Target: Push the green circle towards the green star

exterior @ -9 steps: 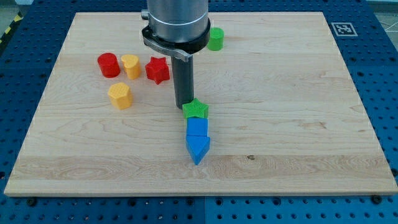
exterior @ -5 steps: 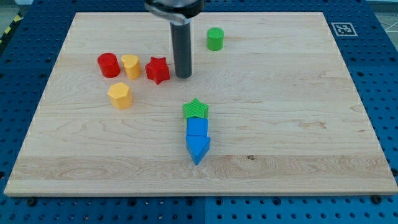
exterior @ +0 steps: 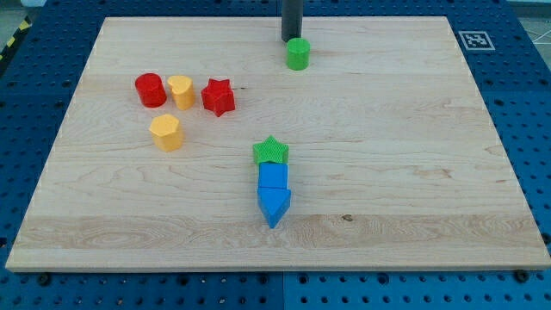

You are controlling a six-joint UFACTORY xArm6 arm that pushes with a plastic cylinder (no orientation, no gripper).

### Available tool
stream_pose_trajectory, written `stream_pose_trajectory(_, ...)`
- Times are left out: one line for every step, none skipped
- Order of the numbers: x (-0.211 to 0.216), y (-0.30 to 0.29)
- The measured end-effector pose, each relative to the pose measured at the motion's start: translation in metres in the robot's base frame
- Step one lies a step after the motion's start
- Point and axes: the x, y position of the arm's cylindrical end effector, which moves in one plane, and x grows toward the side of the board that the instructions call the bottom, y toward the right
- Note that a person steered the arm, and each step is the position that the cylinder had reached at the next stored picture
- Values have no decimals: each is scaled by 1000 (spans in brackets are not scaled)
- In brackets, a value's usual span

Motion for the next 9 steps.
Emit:
stream_pose_trajectory(21, -4)
stream_pose_trajectory(47, -4)
stream_pose_trajectory(48, -4)
stream_pose_trajectory(27, 7)
stream_pose_trajectory(40, 34)
stream_pose_trajectory(60, 34)
stream_pose_trajectory(74, 27)
stream_pose_trajectory(98, 23)
stream_pose_trajectory(120, 16)
